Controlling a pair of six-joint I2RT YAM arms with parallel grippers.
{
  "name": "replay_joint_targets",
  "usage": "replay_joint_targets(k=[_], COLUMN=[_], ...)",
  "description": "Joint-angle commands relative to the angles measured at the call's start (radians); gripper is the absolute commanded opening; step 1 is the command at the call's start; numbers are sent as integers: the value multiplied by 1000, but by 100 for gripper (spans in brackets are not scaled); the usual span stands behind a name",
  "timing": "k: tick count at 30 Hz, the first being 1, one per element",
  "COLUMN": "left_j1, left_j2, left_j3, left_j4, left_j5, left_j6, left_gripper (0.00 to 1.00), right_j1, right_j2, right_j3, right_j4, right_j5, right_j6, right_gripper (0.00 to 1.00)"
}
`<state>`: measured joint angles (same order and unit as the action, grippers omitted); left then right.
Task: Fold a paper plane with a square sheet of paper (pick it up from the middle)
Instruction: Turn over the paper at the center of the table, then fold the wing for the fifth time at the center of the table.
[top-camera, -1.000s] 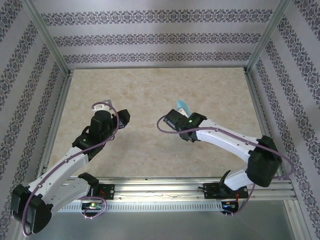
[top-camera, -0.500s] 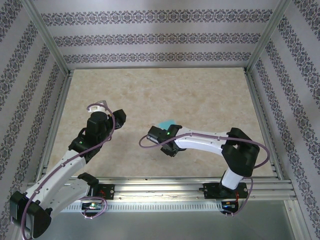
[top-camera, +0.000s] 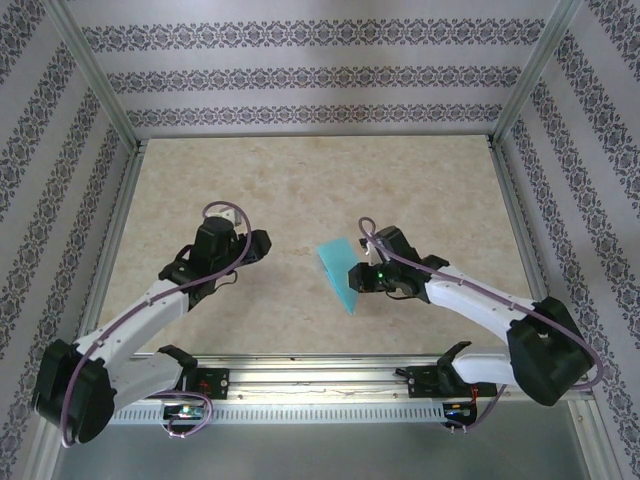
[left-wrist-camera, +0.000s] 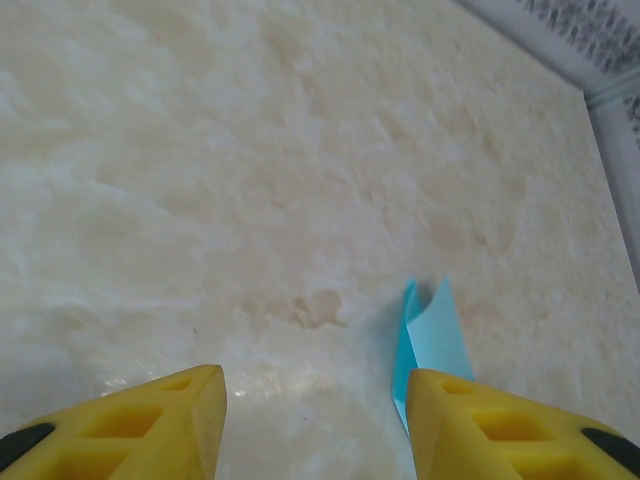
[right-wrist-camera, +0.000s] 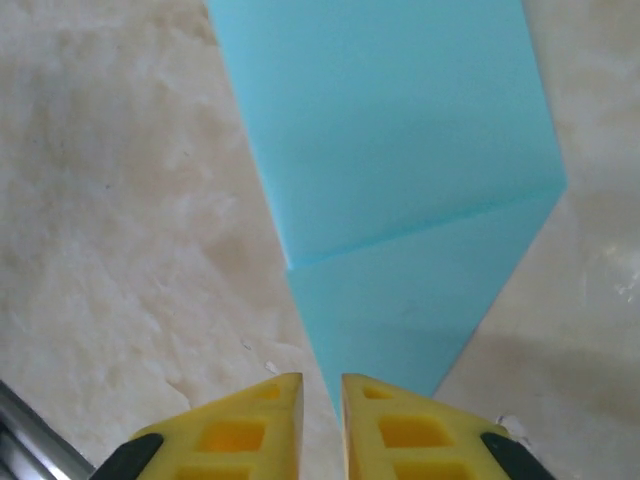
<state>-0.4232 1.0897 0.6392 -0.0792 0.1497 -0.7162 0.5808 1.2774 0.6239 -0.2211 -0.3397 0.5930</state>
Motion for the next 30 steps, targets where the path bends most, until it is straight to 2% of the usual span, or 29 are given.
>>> replay_joint_targets(k=[1,5,12,24,30], left_j1=[14,14,14,14,14], left_j2=[33,59,105,97,130], left_j3=[23,-16,-19,-35,-48], left_j4=[79,158,237,208,258], left_j5=[117,118,168,252,313], left_j6=[-41,-73,-111,-137,-172], left_gripper=[51,51,48,47,32], right_j1=[-28,-31,-26,-4,-1], right_j2=[51,133,156,195,206], right_j3=[-18,-27,-117,-87,-116], right_j4=[174,238,371,361,378], right_j5=[-171,-219,-220,-213,-186], right_j6=[120,152,232,238,260], right_gripper=[15,11,11,9,9])
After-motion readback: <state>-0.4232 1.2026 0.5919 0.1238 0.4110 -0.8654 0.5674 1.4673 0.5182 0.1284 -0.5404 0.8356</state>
